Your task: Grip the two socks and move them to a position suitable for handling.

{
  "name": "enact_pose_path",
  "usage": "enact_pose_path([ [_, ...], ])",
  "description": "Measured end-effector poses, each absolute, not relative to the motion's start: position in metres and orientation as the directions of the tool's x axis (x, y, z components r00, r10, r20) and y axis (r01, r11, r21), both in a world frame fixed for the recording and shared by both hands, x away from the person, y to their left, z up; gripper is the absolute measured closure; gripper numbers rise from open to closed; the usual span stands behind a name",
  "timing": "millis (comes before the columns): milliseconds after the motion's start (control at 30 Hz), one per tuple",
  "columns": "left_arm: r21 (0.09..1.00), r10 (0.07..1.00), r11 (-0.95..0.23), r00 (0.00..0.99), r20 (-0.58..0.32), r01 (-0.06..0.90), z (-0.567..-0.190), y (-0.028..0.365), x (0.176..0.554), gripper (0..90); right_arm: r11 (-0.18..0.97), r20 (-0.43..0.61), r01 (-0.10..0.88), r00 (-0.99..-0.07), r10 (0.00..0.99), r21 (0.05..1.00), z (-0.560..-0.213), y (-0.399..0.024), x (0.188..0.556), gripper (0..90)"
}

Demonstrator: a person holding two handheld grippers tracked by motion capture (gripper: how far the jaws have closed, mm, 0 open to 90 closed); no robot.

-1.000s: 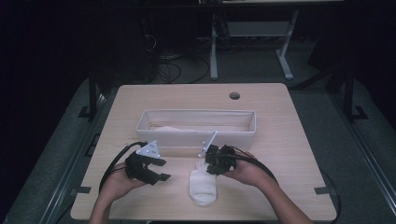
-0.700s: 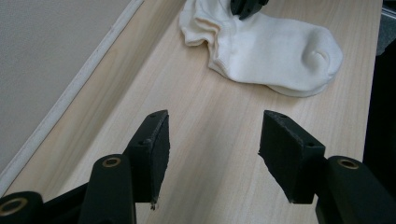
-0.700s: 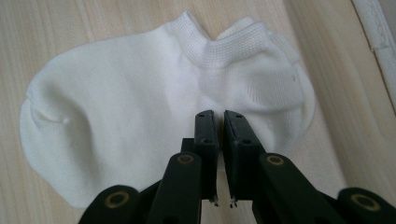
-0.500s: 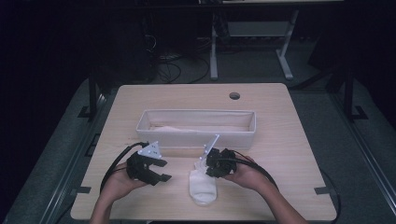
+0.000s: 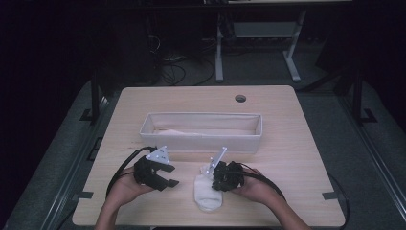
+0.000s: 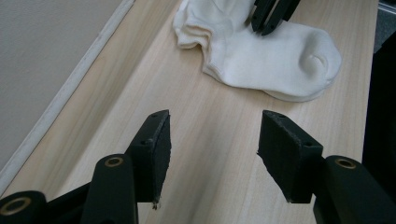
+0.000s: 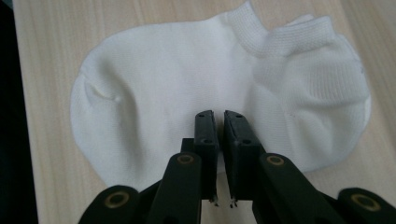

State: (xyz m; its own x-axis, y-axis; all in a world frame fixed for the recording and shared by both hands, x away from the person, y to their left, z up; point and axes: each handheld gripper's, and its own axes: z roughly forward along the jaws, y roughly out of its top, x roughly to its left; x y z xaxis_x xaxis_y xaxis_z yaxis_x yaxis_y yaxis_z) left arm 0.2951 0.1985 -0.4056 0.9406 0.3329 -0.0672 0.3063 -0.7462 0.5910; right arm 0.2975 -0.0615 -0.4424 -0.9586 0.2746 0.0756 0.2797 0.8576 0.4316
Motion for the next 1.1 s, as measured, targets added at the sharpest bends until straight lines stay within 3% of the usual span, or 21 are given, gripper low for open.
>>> enact_pose_path([
  [367, 0.580, 0.266, -0.774, 0.962, -0.065, 0.253, -0.409, 0.174, 0.294, 47.6, 0.835, 0.069, 0.280, -0.957, 0.282, 0.473, -0.442, -0.077, 0.279, 82.3],
  [433, 0.578, 0.252, -0.779, 0.965, -0.066, 0.243, -0.408, 0.168, 0.294, 48.0, 0.799, 0.072, 0.300, -0.948, 0.309, 0.521, -0.437, -0.084, 0.281, 82.7],
  [667, 0.573, 0.234, -0.786, 0.969, -0.076, 0.234, -0.413, 0.155, 0.295, 48.9, 0.782, 0.058, 0.342, -0.929, 0.367, 0.521, -0.445, -0.088, 0.291, 84.4],
  [1100, 0.563, 0.194, -0.799, 0.976, -0.094, 0.213, -0.418, 0.128, 0.302, 58.9, 0.775, 0.065, 0.290, -0.949, 0.308, 0.562, -0.434, -0.102, 0.276, 78.4],
])
